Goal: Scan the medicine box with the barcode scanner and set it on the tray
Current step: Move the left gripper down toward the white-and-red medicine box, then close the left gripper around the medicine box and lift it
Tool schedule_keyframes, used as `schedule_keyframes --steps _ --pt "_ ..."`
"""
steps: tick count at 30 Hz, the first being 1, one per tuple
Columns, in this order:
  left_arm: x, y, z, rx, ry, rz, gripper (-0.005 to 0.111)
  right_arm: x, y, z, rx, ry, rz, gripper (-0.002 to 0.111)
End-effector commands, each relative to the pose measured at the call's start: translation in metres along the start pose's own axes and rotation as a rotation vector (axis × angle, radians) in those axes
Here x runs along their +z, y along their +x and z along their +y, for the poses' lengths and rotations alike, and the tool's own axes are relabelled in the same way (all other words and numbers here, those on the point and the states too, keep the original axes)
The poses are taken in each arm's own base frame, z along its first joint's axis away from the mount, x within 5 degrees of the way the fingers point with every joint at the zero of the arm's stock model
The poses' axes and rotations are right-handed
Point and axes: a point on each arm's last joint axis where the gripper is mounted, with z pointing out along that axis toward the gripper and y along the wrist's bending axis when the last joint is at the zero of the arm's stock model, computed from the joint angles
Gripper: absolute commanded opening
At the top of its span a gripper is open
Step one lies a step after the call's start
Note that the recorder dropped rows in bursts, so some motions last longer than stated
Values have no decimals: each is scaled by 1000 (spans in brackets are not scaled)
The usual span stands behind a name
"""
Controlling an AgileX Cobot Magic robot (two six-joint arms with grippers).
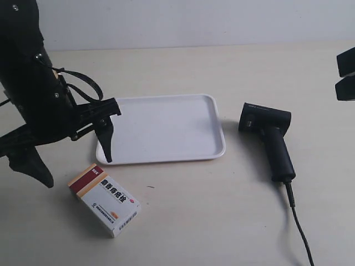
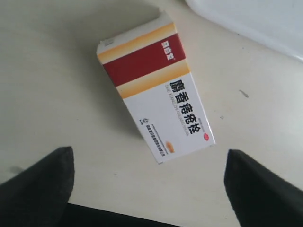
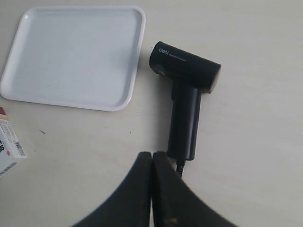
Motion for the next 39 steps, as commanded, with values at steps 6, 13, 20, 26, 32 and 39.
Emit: schedule_keyframes --steps 6,13,20,26,32,39 --pt "23 7 -18 -33 -36 7 82 0 -2 1 -19 -1 -10 0" --pt "32 6 -20 -36 -51 41 82 0 -2 1 -12 -9 -11 0" --pt "34 5 -22 -40 -33 34 82 0 -2 1 -11 -11 -11 0" --pt "34 1 -24 -14 -11 -4 82 0 -2 2 -8 -16 -10 0" --pt "33 3 -23 643 -18 23 82 0 -2 2 -8 -16 -7 0" --pt "31 14 -17 1872 66 169 82 0 -3 2 -7 -15 -14 0"
